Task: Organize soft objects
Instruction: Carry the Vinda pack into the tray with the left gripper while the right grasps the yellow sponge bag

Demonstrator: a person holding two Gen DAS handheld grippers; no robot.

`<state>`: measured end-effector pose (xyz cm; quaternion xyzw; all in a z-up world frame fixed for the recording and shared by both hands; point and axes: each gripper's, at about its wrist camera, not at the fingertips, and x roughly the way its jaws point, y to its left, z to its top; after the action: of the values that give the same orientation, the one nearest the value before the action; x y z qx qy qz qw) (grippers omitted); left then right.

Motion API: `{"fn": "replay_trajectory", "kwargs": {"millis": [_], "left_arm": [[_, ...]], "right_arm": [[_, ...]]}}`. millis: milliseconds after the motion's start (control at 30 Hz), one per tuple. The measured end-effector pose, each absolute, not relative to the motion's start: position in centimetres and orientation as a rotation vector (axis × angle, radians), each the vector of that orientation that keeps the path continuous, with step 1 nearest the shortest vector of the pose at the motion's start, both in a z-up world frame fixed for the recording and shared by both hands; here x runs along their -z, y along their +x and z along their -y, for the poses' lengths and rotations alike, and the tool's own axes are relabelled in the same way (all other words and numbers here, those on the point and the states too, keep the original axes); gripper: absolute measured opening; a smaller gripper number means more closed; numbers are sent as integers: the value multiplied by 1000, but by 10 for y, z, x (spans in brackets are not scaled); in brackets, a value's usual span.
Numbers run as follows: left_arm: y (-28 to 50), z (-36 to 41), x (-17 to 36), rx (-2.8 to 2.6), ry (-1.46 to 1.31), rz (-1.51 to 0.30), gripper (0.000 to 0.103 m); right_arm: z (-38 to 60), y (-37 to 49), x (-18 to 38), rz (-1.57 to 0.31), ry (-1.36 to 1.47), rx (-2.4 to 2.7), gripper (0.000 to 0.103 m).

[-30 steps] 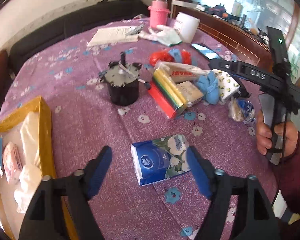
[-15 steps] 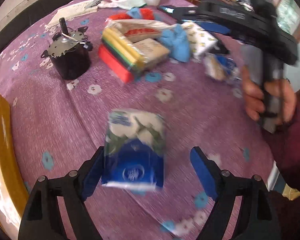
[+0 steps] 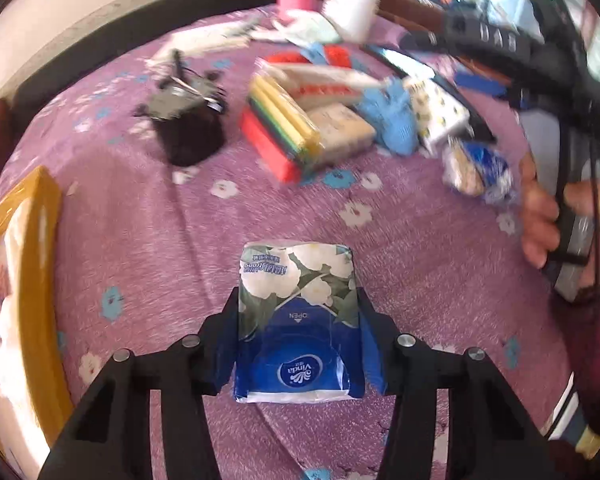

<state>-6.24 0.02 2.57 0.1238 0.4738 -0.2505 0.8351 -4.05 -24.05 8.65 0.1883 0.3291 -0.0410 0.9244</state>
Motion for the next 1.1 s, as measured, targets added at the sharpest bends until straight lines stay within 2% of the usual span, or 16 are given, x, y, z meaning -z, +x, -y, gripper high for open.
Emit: {"fn": "replay_trajectory", "kwargs": {"millis": [200, 400, 533, 633, 700, 767, 833, 933, 1000, 1100], "left_arm": [[-86, -38, -53, 491, 114, -853, 51], [-100, -81, -74, 448, 17, -810, 51], [-106, -114, -82, 412, -49, -790, 51], [-113, -142, -85, 367, -92, -775, 51], [-118, -167, -86, 332, -129, -764, 51], [-122, -191, -88, 291, -157, -759, 51], [-126, -212, -89, 250, -179, -751, 51], [-132, -242, -91, 194, -212, -730, 51], [-135, -256, -91, 159, -228, -723, 51], [-134, -274, -89, 106, -243, -733, 51]], "right_arm": [[235, -37, -86, -684, 357, 72, 93], [213, -45, -116, -661, 381, -7, 93], [167, -21, -123, -773, 336, -130, 93], [126, 1, -110, -872, 200, -148, 92], [105, 10, -99, -904, 110, -136, 80], [93, 19, -89, -948, 69, -115, 72], [88, 24, -80, -967, 50, -92, 69], [84, 26, -70, -985, 42, -87, 53], [82, 28, -64, -1003, 48, -93, 27], [84, 22, -67, -986, 88, -107, 21]]}}
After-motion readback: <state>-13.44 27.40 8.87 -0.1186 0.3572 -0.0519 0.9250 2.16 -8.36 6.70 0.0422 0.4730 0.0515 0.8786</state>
